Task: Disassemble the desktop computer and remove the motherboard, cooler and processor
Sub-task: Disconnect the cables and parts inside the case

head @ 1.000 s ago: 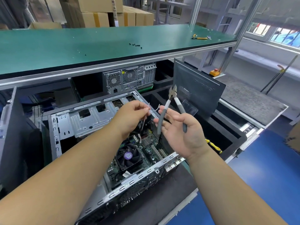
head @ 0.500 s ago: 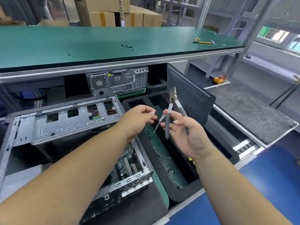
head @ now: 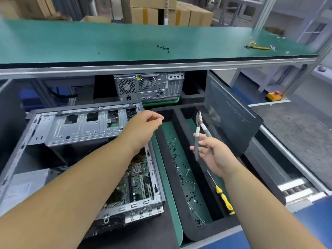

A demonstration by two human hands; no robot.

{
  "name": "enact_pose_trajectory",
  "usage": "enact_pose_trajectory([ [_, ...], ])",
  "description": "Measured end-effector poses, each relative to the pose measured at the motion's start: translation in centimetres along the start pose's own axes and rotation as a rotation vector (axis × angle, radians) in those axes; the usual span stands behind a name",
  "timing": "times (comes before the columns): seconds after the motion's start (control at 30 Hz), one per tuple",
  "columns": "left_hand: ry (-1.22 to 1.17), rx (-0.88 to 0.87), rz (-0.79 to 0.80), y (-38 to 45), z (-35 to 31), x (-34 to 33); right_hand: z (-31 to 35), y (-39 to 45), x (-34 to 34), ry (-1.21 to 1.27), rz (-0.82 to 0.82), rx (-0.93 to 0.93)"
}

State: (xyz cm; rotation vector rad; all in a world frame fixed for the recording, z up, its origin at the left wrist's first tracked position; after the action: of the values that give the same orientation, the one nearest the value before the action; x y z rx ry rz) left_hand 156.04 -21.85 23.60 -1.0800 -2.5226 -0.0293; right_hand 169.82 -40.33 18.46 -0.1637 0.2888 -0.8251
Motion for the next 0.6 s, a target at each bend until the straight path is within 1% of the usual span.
enact_pose_trajectory([
  [0.17,-0.014,-0.002,-0.05,-1.0,0.4,1.7,1.0,0.4,-0.4,-0.05,0.006,0.018],
  [0.23,-0.013,-0.001,-0.047,-1.7,0.5,1.9,1.4,0.2,-0.9,-0.015,0.053,0.009],
  [0.37,0.022,0.016,-0.016,-3.3,0.7,1.9,2.8,-0.5,-3.4,0.149,0.261,0.015],
  [0.4,0.042,0.026,0.01,-3.7,0.7,1.7,3.3,-0.7,-4.3,0.205,0.317,0.019],
  [0.47,0.058,0.055,0.117,-4.4,0.5,0.9,4.3,-1.3,-6.4,0.321,0.453,0.024],
  [0.53,-0.023,0.079,0.216,-5.0,0.4,0.2,5.1,-1.8,-8.3,0.353,0.559,0.043],
  [0.6,-0.161,0.073,0.222,-5.4,0.4,0.4,5.5,-2.0,-9.6,0.257,0.596,0.074],
])
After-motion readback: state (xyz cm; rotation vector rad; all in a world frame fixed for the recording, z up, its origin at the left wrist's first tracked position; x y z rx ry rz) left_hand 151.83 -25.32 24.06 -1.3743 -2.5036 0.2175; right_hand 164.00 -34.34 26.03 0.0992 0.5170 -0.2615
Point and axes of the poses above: each hand's wrist, its own y-axis towards the middle knuckle, its own x-axis out of the back of the hand, z = x × y, the point moved 4 cm from there along y, towards the middle knuckle, and after that the axes turned 5 degrees about x, right-handed, at the moved point
